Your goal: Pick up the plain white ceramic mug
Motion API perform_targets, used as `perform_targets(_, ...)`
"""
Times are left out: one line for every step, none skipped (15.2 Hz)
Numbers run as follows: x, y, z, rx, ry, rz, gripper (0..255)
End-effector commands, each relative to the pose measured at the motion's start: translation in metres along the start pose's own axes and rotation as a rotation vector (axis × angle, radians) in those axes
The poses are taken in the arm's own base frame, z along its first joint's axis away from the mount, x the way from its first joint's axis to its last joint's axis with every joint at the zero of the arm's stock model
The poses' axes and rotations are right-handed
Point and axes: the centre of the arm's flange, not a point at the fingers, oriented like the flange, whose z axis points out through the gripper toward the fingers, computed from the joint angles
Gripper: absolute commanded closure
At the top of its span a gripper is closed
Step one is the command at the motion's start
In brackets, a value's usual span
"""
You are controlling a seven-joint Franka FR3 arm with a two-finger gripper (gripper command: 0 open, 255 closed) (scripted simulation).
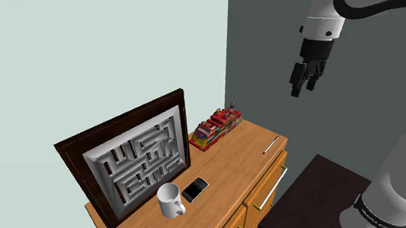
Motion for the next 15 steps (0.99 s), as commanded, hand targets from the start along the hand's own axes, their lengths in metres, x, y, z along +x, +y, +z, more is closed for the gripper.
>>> perform_targets(0.0,0.0,0.0,0.0,0.0,0.0,0)
perform_targets(0.006,-0.009,0.007,-0.002,-0.001,-0.008,0)
perform_targets(0.012,-0.019,0.015,-0.004,-0.002,-0.016,0)
perform_targets(0.018,-0.028,0.022,-0.006,-0.002,-0.024,0)
perform_targets(0.024,-0.038,0.03,-0.009,-0.003,-0.032,0)
perform_targets(0.03,-0.047,0.038,-0.011,-0.004,-0.041,0)
perform_targets(0.036,-0.057,0.045,-0.013,-0.005,-0.049,0)
perform_targets(0.042,-0.066,0.053,-0.015,-0.006,-0.057,0)
perform_targets(0.047,-0.076,0.06,-0.017,-0.006,-0.065,0)
perform_targets(0.053,-0.085,0.068,-0.019,-0.007,-0.073,0)
perform_targets(0.058,-0.095,0.076,-0.021,-0.008,-0.081,0)
perform_targets(0.063,-0.105,0.084,-0.023,-0.009,-0.089,0)
perform_targets(0.069,-0.115,0.091,-0.026,-0.009,-0.097,0)
perform_targets(0.074,-0.124,0.099,-0.028,-0.01,-0.105,0)
perform_targets(0.079,-0.134,0.107,-0.03,-0.011,-0.113,0)
